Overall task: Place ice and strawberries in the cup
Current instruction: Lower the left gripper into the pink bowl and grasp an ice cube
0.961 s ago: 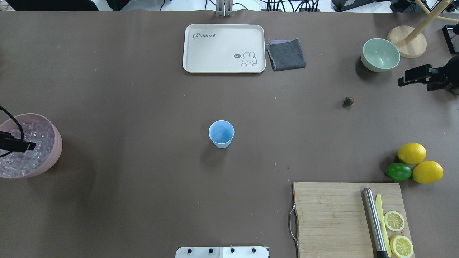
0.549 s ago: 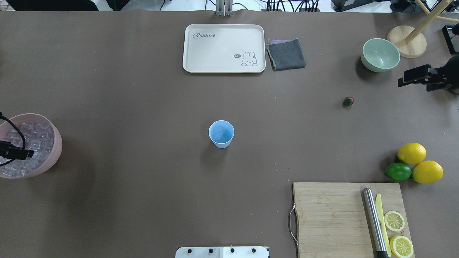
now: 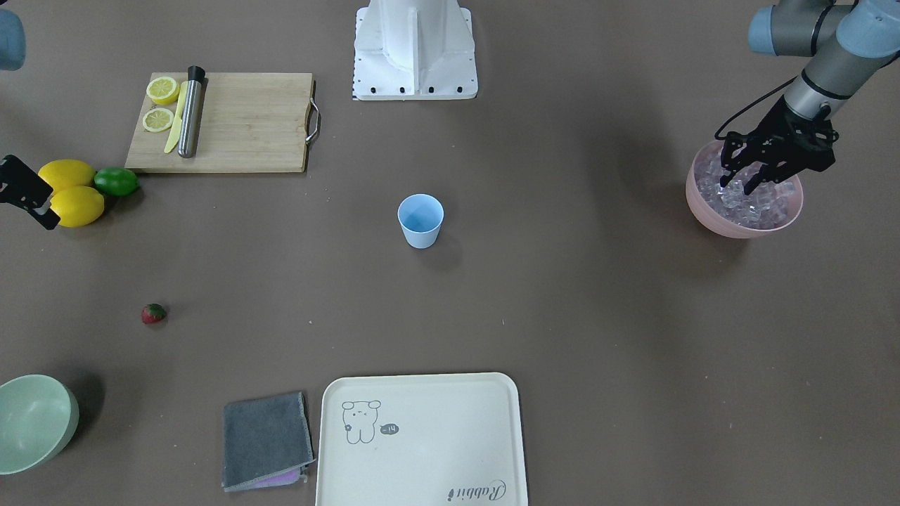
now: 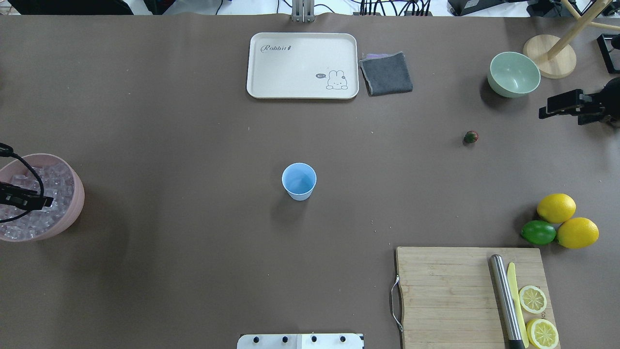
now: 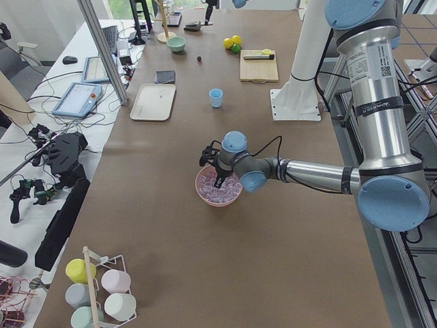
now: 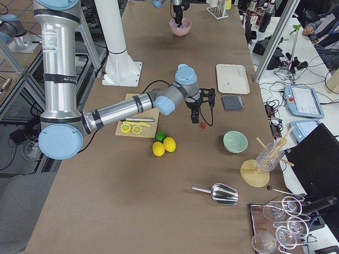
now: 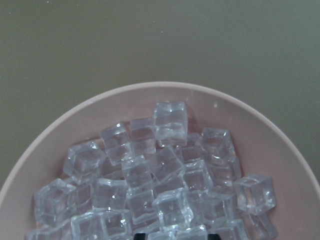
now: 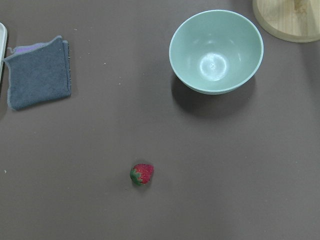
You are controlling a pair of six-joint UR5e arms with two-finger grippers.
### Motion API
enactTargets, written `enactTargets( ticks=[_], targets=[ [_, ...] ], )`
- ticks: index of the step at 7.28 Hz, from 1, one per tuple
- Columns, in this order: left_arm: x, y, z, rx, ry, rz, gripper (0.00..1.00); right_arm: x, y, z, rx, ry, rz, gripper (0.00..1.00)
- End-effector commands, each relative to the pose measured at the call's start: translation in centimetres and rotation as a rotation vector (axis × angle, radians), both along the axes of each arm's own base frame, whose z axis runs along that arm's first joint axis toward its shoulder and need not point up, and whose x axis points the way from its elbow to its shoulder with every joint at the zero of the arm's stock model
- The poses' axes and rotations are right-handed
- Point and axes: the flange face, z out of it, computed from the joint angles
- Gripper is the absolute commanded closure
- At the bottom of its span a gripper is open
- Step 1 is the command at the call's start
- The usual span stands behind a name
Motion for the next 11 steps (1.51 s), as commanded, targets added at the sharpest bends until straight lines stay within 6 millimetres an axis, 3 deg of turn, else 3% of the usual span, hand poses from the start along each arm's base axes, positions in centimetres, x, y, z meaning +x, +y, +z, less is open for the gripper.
enactTargets(
  ticks=[1,4,7,8,9,11],
  targets=[
    [0.8,-1.0,1.0,-0.007,-0.008,0.001,0.50,0.0,0.0,0.0,0.001,0.000,0.000,0.00],
    [0.3,-0.5,1.4,-0.009,-0.017,0.003,0.39,0.0,0.1,-0.1,0.002,-0.001,-0.002,0.00],
    [0.1,-0.3,1.3,-0.013,-0.013,-0.001,0.39,0.0,0.1,0.0,0.001,0.000,0.000,0.00],
    [0.1,-0.1,1.3,-0.025,-0.008,0.004,0.35,0.1,0.1,0.0,0.001,0.001,0.001,0.00],
    [-0.3,0.5,1.8,-0.074,0.001,-0.029,0.24,0.1,0.1,0.2,-0.001,0.002,0.001,0.00],
    [-0.8,1.3,2.2,-0.107,0.033,-0.066,0.24,0.1,0.2,0.2,-0.003,0.002,0.001,0.00]
  ],
)
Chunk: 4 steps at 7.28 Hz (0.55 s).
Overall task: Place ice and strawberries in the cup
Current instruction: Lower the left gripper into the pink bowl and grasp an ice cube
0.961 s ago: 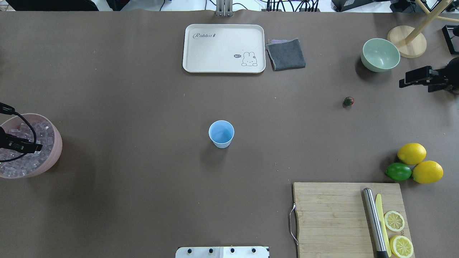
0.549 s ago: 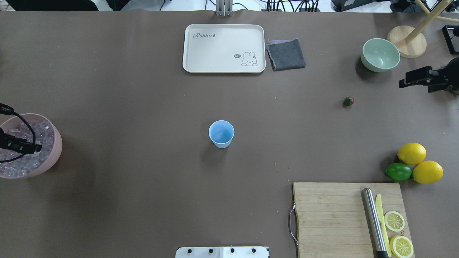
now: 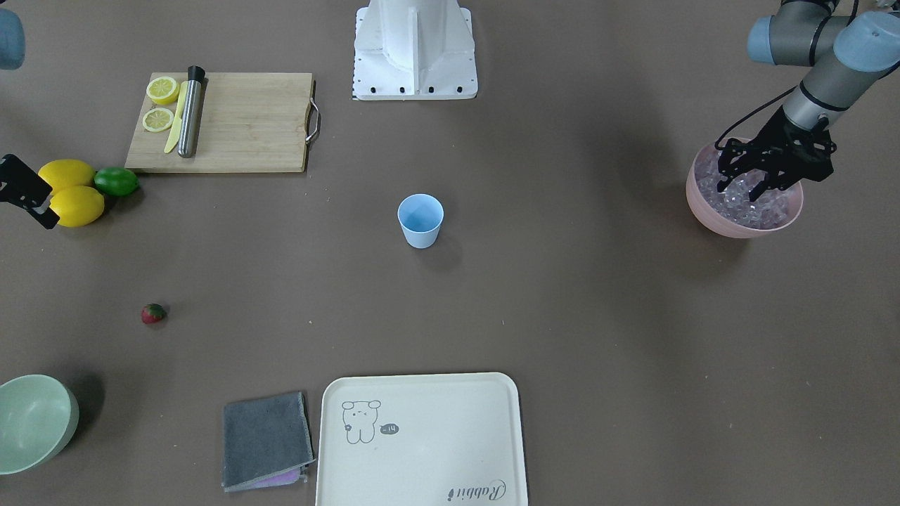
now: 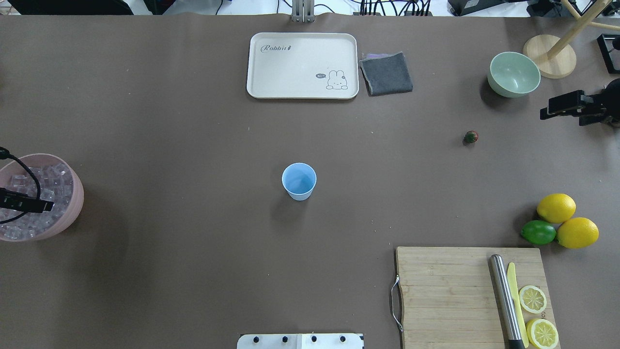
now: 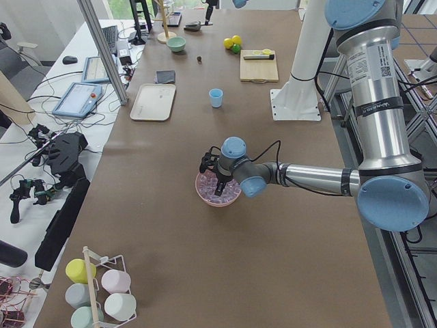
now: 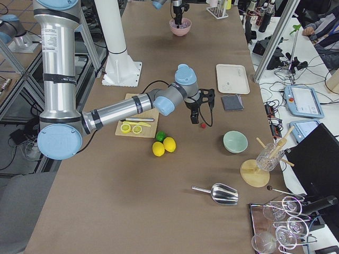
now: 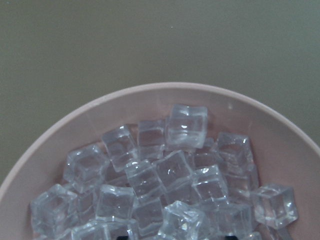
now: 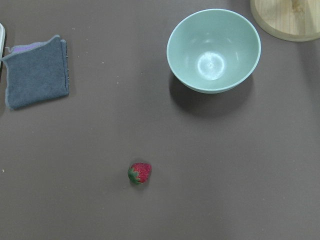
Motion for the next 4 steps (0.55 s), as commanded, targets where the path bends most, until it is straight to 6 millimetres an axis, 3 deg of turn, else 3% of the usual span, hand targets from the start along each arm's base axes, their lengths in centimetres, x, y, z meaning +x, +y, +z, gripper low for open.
enactTargets(
  ticks=[1,4],
  targets=[
    [0.01,0.54,0.22,-0.021,0.016,-0.016,0.25,-0.06,0.04,0.04,-0.001,0.000,-0.001,0.00],
    [0.64,-0.01,-0.28,0.001,0.034,-0.011,0.37,-0.06,0.04,0.04,0.000,0.001,-0.002,0.00]
  ],
)
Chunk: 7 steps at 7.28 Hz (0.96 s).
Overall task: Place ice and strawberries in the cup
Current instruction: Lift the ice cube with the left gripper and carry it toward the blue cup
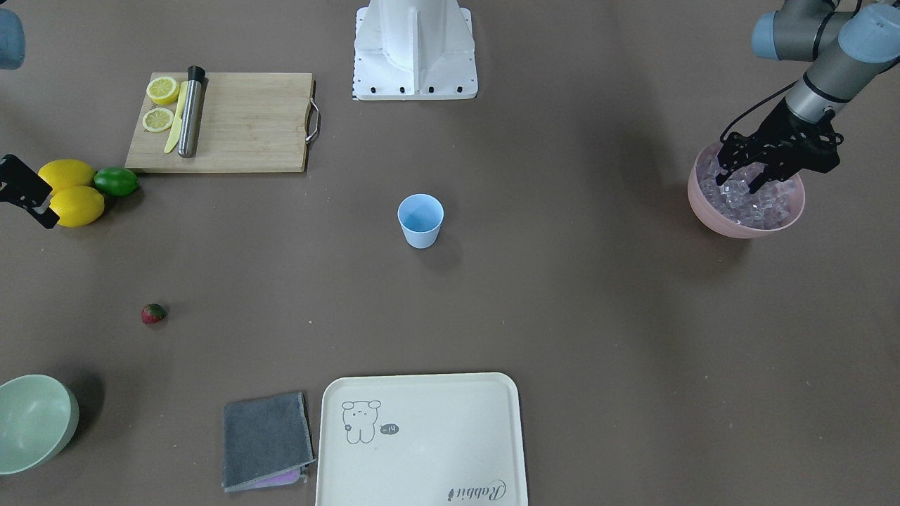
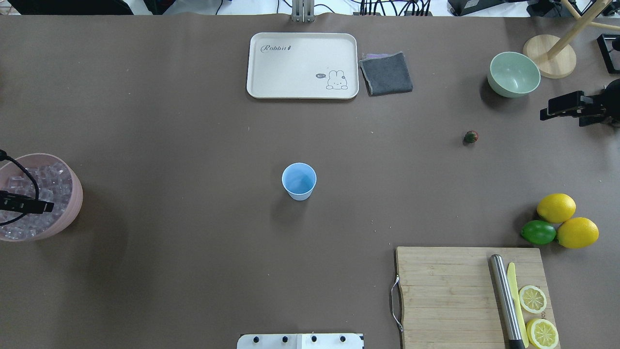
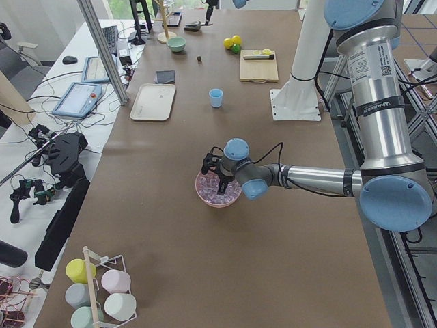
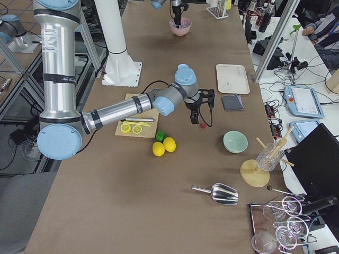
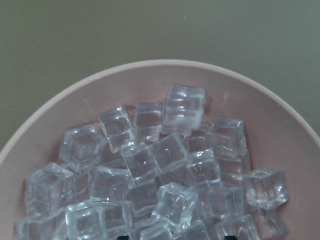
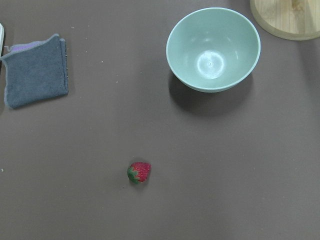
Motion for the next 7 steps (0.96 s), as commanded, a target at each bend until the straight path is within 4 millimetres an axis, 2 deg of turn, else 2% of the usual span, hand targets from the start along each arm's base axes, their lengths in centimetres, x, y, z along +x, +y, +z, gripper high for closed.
enactTargets(
  ticks=[1,3,5,6,7],
  targets=[
    [0.40,-0.39,-0.12,0.007,0.003,0.002,0.37,0.07,-0.01,-0.02,0.001,0.000,0.001,0.00],
    [0.30,-0.31,0.56,0.005,-0.008,0.004,0.37,0.00,0.01,-0.02,0.001,0.000,-0.001,0.00],
    [0.10,-0.06,0.61,0.007,-0.009,0.008,0.52,0.07,-0.01,-0.02,0.001,0.000,0.001,0.00],
    [0.08,0.11,0.43,0.013,0.000,0.011,0.66,0.10,0.05,-0.25,0.005,-0.002,0.001,0.00],
    [0.07,0.12,0.39,0.015,0.002,0.011,0.85,0.15,0.16,-0.48,0.010,-0.004,0.001,0.00]
  ],
)
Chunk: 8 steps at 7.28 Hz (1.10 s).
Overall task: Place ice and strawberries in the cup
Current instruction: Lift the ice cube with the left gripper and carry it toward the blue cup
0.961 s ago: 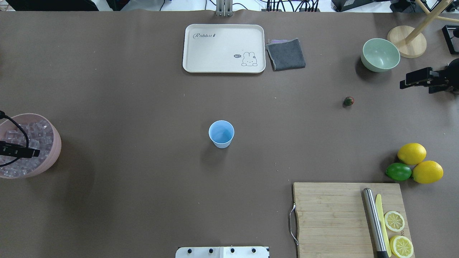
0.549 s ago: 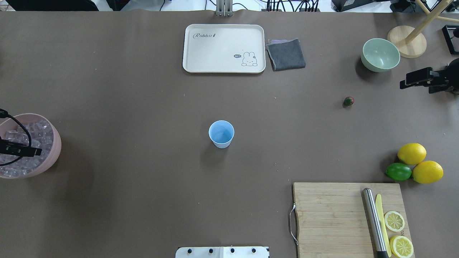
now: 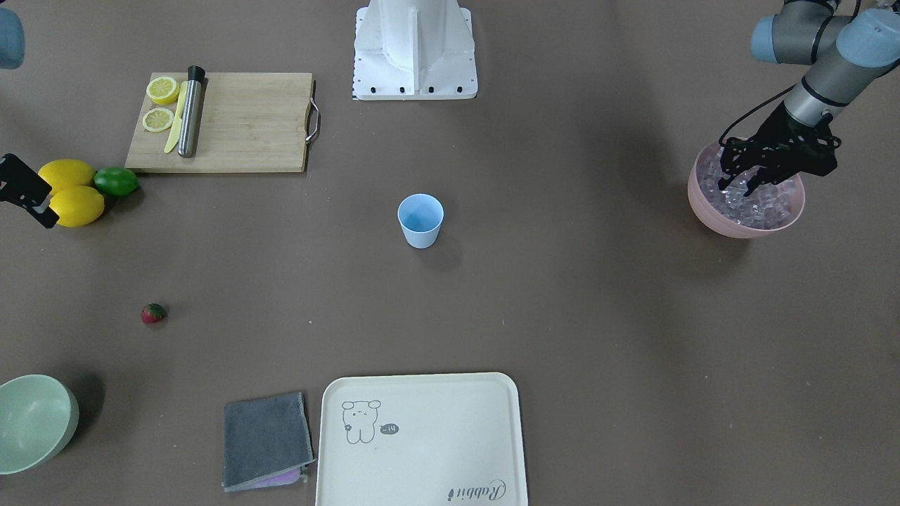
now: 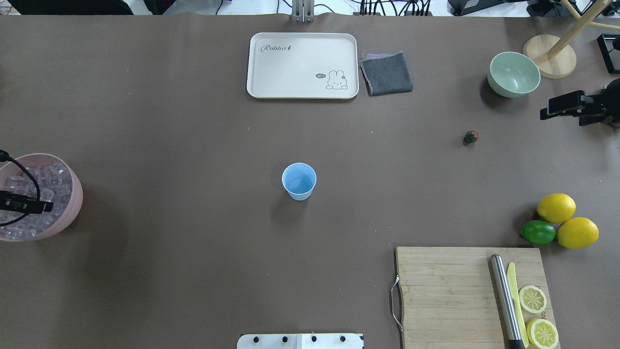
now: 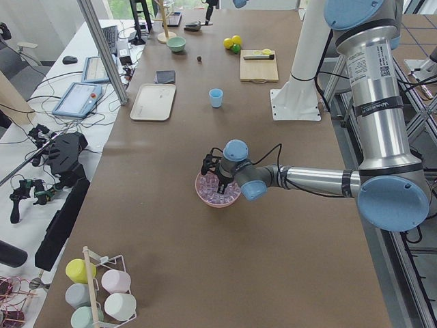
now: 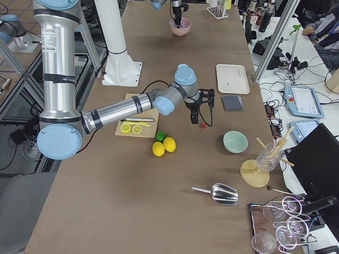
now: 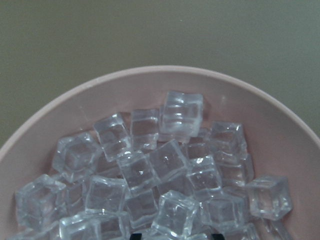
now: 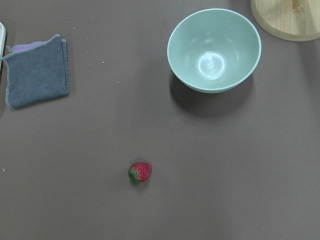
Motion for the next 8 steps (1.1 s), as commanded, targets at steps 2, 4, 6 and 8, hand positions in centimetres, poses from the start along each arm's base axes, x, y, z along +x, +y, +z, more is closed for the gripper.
enactTargets(
  ticks=[2,4,6,8],
  targets=[
    [0.0,-0.3,-0.7,0.014,0.015,-0.002,1.00,0.1,0.2,-0.6,0.009,-0.005,0.001,0.00],
    [-1.7,-2.5,-3.2,-0.008,0.111,0.016,1.00,0.1,0.2,-0.8,0.010,-0.008,0.004,0.00],
    [-3.4,-6.0,-6.8,0.001,0.191,0.007,1.00,0.2,0.3,-1.1,0.014,-0.011,0.005,0.00],
    [-2.7,-11.0,-13.1,0.007,0.237,-0.029,1.00,0.1,0.3,-1.2,0.016,-0.012,0.003,0.00]
  ],
)
